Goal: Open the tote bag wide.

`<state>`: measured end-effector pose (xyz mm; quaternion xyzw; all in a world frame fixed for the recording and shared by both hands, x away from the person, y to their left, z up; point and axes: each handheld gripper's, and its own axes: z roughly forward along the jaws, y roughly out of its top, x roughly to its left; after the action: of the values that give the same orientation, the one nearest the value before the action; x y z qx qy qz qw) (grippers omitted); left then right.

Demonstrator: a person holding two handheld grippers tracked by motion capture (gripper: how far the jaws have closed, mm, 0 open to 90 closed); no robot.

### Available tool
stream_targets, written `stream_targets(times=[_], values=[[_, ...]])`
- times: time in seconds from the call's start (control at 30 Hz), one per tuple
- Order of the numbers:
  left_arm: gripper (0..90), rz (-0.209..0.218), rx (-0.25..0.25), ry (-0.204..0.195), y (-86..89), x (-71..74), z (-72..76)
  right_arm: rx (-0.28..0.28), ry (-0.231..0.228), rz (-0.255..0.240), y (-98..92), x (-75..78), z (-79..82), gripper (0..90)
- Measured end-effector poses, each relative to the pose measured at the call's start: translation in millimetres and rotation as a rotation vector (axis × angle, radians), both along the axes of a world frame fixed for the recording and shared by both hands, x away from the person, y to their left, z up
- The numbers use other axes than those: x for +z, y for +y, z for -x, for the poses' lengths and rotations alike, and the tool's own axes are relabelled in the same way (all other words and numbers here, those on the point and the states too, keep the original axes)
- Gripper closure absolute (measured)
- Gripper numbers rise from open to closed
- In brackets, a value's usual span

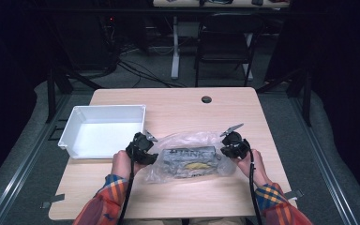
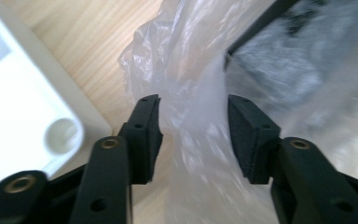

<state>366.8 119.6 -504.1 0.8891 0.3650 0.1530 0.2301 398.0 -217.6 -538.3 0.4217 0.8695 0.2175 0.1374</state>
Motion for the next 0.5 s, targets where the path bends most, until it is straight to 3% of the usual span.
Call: stream_targets(times=[0.13, 0.2, 0.23, 0.27, 0.33, 0.37, 0.43, 0.5], values=[[48.9, 0.028, -0.037, -0.034, -2.3, 13.0, 12.0, -0.005, 0.001, -0.005, 0.4, -0.8, 0.3, 90.0], [46.6, 0.04, -0.09, -0.055, -7.7, 17.4, 20.1, -0.01, -0.006, -0.03, 0.3, -2.7, 0.3, 90.0], [46.6, 0.04, -0.09, -0.055, -7.7, 17.4, 20.1, -0.005, 0.006, -0.016, -0.1, -1.4, 0.1, 90.0], [46.2, 0.025, -0.144, -0.072, -17.0, 16.7, 28.2, -0.006, 0.007, -0.016, -0.2, -1.4, 0.0, 90.0], [45.3, -0.009, -0.174, -0.081, -25.9, 9.7, 32.0, -0.006, 0.011, -0.017, -0.1, -1.6, 0.0, 90.0], [44.4, -0.009, -0.174, -0.081, -25.9, 9.7, 32.0, -0.006, 0.011, -0.017, -0.1, -1.6, 0.0, 90.0], [44.6, -0.056, -0.166, -0.07, -31.4, -3.5, 29.1, -0.009, 0.01, -0.016, 0.4, -1.8, 0.4, 90.0], [49.3, -0.077, -0.154, -0.066, -30.2, -9.6, 26.8, -0.006, 0.013, -0.017, 0.0, -1.8, 0.2, 90.0]])
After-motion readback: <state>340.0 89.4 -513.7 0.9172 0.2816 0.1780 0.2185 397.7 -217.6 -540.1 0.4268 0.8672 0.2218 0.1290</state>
